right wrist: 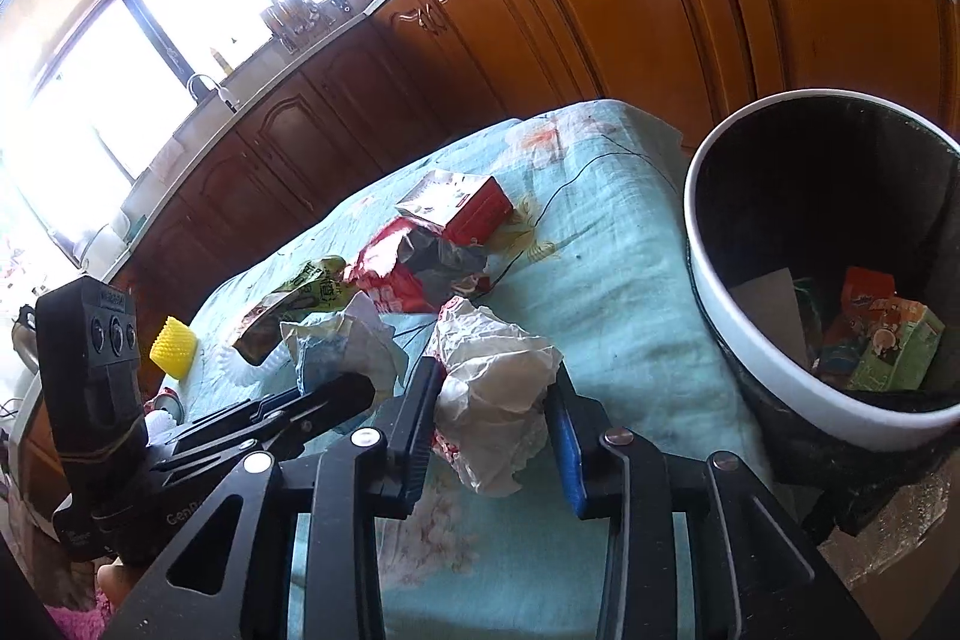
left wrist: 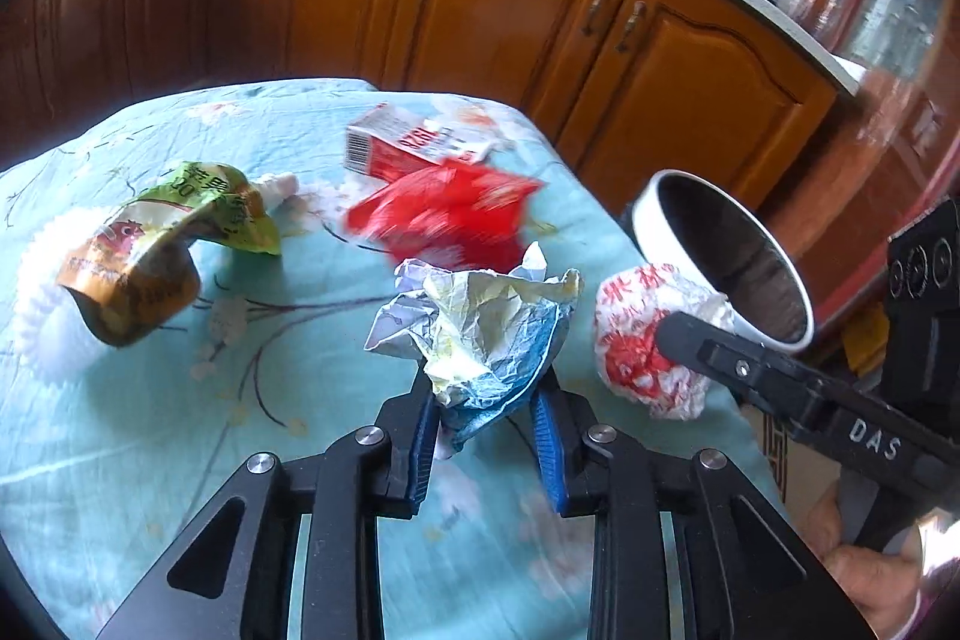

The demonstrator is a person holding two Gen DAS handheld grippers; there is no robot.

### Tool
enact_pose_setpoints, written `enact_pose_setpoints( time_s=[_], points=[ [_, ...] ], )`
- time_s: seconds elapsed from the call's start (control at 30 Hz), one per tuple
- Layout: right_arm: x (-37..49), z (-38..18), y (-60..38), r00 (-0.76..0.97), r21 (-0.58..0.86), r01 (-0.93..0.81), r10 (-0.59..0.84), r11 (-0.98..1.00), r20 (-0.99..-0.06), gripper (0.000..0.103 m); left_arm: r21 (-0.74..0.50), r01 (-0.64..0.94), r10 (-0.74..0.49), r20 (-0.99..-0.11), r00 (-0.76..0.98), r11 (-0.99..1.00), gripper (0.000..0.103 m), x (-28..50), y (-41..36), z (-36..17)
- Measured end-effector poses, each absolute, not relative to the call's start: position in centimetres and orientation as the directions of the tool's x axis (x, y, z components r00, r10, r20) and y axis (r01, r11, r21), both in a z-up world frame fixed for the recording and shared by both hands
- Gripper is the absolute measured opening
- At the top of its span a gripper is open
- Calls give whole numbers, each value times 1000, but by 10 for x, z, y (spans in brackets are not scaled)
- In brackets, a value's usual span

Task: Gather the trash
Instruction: 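Grasp the foil wrapper with left tool while right tool grasps white tissue, then carry foil wrapper and tissue over the bin and open both tools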

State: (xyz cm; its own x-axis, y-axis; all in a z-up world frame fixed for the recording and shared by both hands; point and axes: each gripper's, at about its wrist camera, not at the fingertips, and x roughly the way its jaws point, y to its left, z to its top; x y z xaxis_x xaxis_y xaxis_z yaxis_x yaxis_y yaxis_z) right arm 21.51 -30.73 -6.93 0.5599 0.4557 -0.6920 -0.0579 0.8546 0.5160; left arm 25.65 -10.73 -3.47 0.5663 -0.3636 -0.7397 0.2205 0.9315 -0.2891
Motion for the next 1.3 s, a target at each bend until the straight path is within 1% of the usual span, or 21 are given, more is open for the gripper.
enact_pose_setpoints(
  time_s=[0.3, 0.53, 1.3],
  points=[
    [186, -50, -331, 617, 468, -39, 390, 883, -684, 35, -310, 282, -418, -726, 547, 908, 27, 240, -118, -24],
    [169, -42, -359, 652, 446, 7, 335, 895, -680, 35, -306, 327, -443, -713, 543, 894, 27, 231, -142, -12],
    [165, -41, -426, 700, 429, 123, 228, 895, -677, 35, -293, 404, -480, -711, 513, 866, 28, 261, -213, -5]
  ],
)
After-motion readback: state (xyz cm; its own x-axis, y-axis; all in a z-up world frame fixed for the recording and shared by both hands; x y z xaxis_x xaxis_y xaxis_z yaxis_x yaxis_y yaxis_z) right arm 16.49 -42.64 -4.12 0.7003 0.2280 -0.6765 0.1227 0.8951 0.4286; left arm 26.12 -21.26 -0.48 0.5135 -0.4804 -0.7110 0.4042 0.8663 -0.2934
